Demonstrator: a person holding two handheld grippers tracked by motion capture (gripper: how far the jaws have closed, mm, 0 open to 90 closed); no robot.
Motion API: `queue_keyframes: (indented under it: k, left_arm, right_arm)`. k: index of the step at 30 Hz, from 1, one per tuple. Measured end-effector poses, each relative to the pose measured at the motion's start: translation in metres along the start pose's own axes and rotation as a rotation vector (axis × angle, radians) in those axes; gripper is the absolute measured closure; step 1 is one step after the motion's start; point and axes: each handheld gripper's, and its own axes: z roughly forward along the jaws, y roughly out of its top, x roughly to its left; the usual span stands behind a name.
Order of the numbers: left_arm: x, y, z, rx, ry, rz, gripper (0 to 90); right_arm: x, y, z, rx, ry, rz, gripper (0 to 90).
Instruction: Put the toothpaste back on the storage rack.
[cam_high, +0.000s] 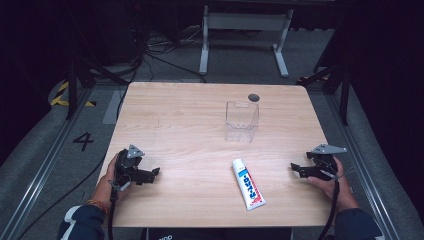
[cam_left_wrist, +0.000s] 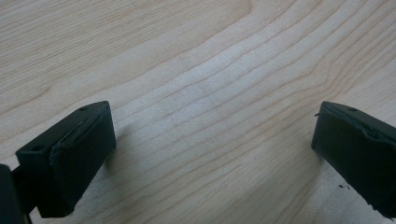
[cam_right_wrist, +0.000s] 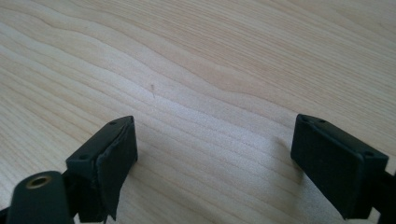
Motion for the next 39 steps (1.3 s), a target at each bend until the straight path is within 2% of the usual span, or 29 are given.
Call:
queue_keyframes:
  k: [6, 9, 10, 13, 16, 19, 21, 26, 29, 31, 32, 34, 39]
  left_arm:
    - [0.003, -0.002, -0.002, 0.007, -0.016, 0.013, 0.3]
    - [0.005, -0.004, -0.004, 0.000, -0.024, 0.032, 0.2]
    - [0.004, -0.005, -0.005, 0.003, -0.027, 0.021, 0.2]
    - [0.006, -0.005, -0.005, -0.002, -0.028, 0.037, 0.2]
    - [0.006, -0.005, -0.004, 0.001, -0.045, 0.036, 0.0]
    - [0.007, -0.005, -0.004, -0.001, -0.048, 0.043, 0.0]
    - [0.007, -0.005, -0.004, 0.000, -0.048, 0.041, 0.0]
    - [0.007, -0.005, -0.005, 0.003, -0.045, 0.046, 0.0]
    - [0.007, -0.005, -0.005, 0.002, -0.042, 0.048, 0.1]
    - [0.007, -0.005, -0.005, 0.002, -0.043, 0.048, 0.1]
    - [0.007, -0.005, -0.005, 0.002, -0.043, 0.048, 0.1]
    - [0.007, -0.005, -0.005, 0.002, -0.043, 0.048, 0.1]
    - [0.007, -0.005, -0.005, 0.001, -0.043, 0.047, 0.1]
  right_arm:
    - [0.000, 0.000, 0.000, 0.003, -0.003, -0.001, 14.4]
    - [0.001, 0.001, -0.001, 0.009, -0.009, -0.015, 14.5]
    - [0.003, 0.002, -0.001, 0.017, -0.011, -0.017, 14.6]
    - [0.004, 0.003, -0.002, 0.027, -0.009, -0.031, 15.3]
    - [0.017, 0.008, -0.004, 0.071, 0.032, -0.069, 18.5]
    - [0.026, 0.012, -0.005, 0.071, 0.062, -0.101, 19.7]
    - [0.042, 0.017, -0.006, 0.064, 0.090, -0.154, 19.7]
    - [0.067, 0.024, -0.005, 0.066, 0.150, -0.242, 21.2]
    - [0.078, 0.027, -0.005, 0.063, 0.190, -0.278, 29.1]
    - [0.084, 0.028, -0.005, 0.062, 0.226, -0.301, 41.3]
    - [0.088, 0.028, -0.005, 0.064, 0.246, -0.327, 44.1]
    - [0.095, 0.029, -0.007, 0.072, 0.282, -0.364, 56.6]
    - [0.115, 0.030, -0.009, 0.121, 0.385, -0.458, 78.3]
